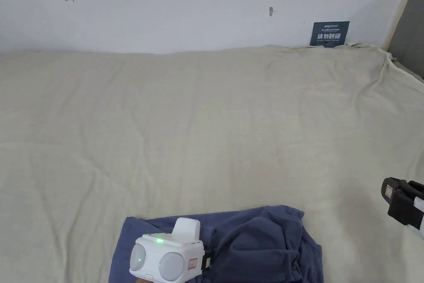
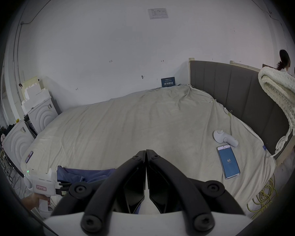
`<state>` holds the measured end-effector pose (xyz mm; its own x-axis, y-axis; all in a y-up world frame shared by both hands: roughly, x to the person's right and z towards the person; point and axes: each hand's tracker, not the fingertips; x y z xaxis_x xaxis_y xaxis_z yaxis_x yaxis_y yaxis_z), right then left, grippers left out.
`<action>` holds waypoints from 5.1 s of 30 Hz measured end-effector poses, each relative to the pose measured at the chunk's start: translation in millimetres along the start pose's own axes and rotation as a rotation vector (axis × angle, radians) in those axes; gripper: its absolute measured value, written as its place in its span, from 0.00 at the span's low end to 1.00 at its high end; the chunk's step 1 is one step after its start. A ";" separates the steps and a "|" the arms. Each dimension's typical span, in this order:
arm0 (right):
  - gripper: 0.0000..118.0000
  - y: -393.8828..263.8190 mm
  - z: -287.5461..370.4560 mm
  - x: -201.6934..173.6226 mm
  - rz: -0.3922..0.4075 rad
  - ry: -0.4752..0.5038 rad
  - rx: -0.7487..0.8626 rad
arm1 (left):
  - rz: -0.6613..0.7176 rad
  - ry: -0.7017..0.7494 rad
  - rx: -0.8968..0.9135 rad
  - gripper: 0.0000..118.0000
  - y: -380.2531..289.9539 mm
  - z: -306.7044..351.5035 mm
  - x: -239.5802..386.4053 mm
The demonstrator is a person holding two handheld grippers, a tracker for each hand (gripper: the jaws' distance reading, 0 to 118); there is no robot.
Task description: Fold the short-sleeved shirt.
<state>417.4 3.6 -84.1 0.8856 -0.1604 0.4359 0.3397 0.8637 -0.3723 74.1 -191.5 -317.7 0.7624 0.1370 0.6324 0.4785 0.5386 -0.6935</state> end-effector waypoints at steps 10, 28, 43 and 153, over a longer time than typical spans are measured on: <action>0.01 -1.4 -0.2 -1.7 -0.007 0.006 -0.003 | -0.102 0.070 0.012 0.00 3.3 6.5 10.5; 0.01 7.3 -4.7 -13.6 0.010 0.024 0.015 | 0.213 0.082 0.096 0.00 23.9 105.5 -161.6; 0.01 1.1 -11.8 -19.1 0.016 0.032 -0.013 | 0.413 -0.034 -0.025 0.91 -9.8 61.5 -194.4; 0.01 -1.8 2.0 1.7 -0.015 0.027 -0.018 | 0.145 -0.087 0.170 0.00 28.2 27.8 -14.2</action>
<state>417.6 2.8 -81.0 0.8886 -0.1865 0.4190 0.3584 0.8524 -0.3808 64.7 -155.2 -336.7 0.7739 0.2901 0.5629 0.2810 0.6392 -0.7158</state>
